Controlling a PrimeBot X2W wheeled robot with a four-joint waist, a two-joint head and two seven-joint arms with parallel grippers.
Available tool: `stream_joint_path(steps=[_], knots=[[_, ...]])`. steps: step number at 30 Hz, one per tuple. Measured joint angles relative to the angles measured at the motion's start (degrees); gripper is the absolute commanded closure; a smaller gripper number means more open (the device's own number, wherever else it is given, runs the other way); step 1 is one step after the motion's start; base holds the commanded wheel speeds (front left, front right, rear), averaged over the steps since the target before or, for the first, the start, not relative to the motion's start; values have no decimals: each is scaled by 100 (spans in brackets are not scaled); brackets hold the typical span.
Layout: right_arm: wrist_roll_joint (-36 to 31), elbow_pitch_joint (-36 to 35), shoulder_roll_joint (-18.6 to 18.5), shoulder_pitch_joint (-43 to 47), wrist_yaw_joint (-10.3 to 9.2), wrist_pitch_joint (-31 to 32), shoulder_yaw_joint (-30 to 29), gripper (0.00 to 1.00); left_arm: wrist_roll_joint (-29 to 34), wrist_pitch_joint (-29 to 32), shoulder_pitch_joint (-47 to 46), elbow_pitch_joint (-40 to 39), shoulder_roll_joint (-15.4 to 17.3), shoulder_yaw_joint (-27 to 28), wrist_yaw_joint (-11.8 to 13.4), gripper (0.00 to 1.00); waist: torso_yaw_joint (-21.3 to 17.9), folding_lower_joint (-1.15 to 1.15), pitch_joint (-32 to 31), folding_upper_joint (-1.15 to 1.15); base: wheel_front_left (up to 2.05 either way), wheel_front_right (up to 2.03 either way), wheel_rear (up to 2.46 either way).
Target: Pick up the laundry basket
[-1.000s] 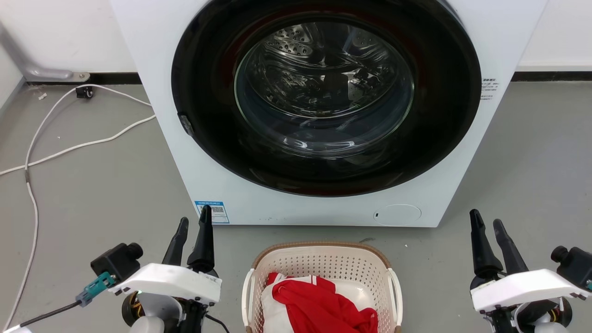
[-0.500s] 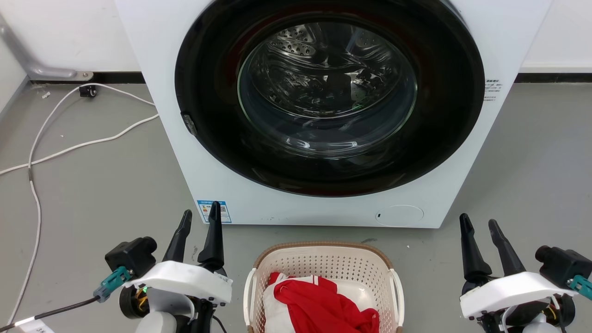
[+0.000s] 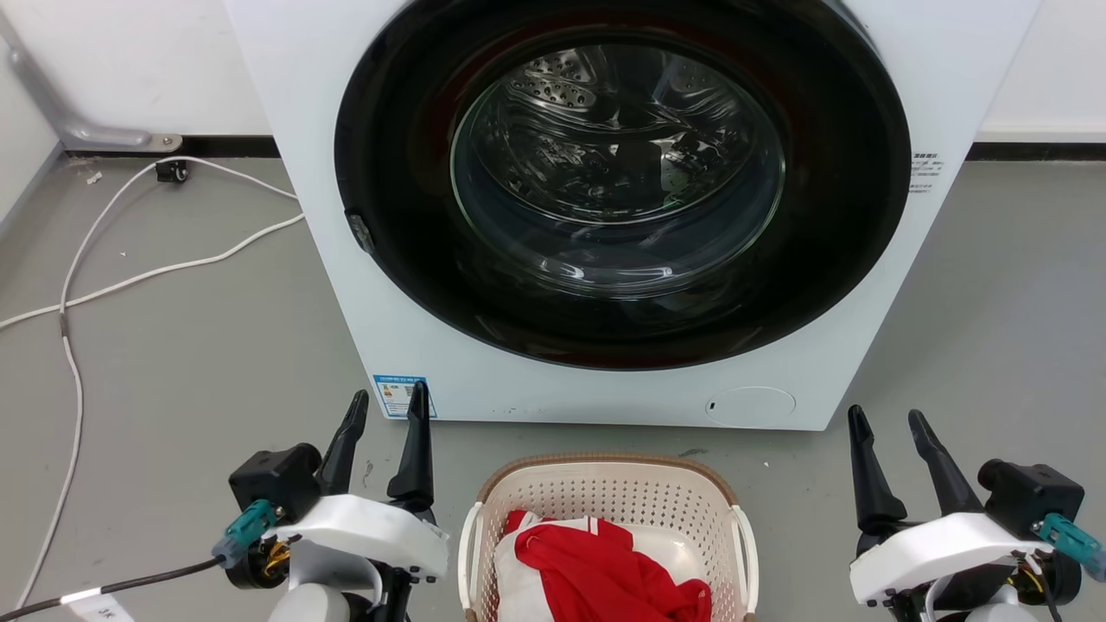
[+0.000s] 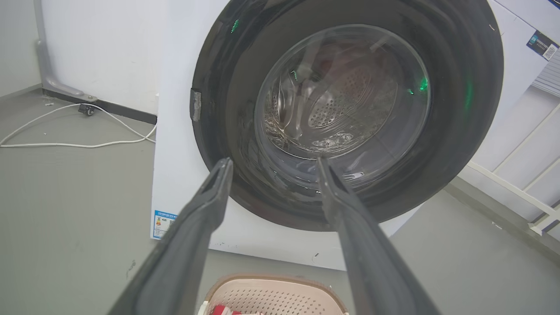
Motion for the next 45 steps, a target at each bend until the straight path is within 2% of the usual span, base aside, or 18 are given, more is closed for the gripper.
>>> stream_joint_path(steps=[25,45], knots=[[-1201,112,0,20,1,-101,-29,0,1367,-304,-168,400,3,-175,55,0,85,0,9,0,0,0,0],[-1834,152,-1,19,1,-230,-45,0,2003,-471,-237,523,7,-236,149,0,105,0,25,0,0,0,0]])
